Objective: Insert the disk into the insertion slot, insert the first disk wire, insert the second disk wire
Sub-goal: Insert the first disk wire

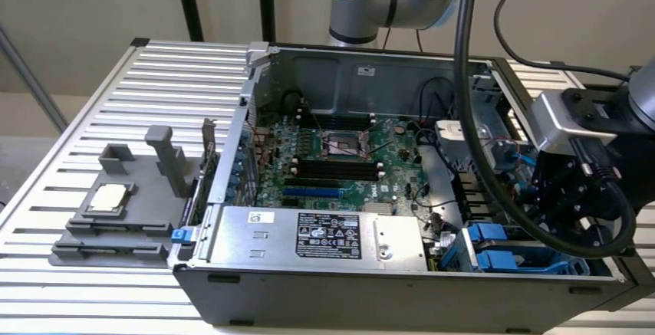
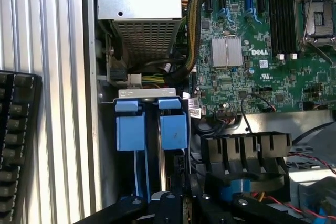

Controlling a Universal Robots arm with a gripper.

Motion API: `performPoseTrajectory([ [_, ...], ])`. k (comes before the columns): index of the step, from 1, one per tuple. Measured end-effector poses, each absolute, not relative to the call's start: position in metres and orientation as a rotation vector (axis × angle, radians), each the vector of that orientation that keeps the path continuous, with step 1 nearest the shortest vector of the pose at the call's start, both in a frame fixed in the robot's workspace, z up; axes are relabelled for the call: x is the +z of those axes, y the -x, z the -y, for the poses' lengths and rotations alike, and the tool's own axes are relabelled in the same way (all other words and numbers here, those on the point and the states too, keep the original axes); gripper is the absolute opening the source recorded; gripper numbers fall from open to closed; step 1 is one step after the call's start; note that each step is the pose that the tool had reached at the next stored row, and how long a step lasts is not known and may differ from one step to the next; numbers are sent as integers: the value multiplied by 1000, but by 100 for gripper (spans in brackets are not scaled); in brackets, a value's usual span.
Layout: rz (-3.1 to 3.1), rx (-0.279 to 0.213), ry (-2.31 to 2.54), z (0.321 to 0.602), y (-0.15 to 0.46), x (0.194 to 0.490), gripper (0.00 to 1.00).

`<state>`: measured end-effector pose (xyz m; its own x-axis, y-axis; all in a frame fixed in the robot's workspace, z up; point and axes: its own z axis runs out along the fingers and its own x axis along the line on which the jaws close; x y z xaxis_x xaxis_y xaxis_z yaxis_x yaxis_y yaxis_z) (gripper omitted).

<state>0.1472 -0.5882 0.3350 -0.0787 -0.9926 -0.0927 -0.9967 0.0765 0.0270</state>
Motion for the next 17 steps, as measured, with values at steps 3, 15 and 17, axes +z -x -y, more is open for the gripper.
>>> performPoseTrajectory([
  [3,-2268,128,2098,588,-148,335,16],
  [15,-2269,130,2099,588,-148,347,25],
  [17,-2270,130,2099,588,-146,350,25],
])
